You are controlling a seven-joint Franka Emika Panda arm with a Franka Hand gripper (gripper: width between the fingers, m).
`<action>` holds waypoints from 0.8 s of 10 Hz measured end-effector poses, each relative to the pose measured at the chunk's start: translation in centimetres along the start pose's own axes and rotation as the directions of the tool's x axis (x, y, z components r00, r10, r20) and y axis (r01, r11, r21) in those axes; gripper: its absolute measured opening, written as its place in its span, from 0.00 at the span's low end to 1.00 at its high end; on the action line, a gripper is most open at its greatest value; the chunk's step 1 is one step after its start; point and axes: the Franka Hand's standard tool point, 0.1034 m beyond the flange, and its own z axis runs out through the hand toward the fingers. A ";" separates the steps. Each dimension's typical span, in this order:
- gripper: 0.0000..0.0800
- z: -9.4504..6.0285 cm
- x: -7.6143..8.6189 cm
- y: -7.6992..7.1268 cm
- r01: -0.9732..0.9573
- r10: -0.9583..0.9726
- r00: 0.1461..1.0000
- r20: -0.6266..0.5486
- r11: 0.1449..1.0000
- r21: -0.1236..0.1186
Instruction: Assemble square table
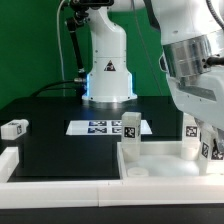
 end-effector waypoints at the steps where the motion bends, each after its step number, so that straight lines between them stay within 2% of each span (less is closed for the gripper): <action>1: 0.59 0.0 0.1 0.0 0.217 -0.217 0.976 -0.016 0.976 -0.006; 2: 0.74 -0.3 -0.4 -0.3 0.451 -0.453 0.891 -0.035 0.891 -0.051; 3: 0.74 -0.2 -1.0 -0.4 0.499 -0.502 0.864 -0.046 0.865 -0.053; 4: 0.80 -0.1 -0.9 -0.4 0.588 -0.590 0.807 -0.038 0.807 -0.059; 6: 0.81 -0.2 -0.8 -0.4 0.725 -0.728 0.685 -0.030 0.685 -0.073; 7: 0.81 -0.5 -0.5 -0.5 0.850 -0.856 0.516 -0.028 0.516 -0.109; 8: 0.81 -0.6 0.1 -0.6 0.922 -0.930 0.368 -0.014 0.367 -0.121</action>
Offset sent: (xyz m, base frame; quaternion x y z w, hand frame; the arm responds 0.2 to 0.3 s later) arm 0.0000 0.0000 0.0000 0.0000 0.0000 -0.1938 0.9810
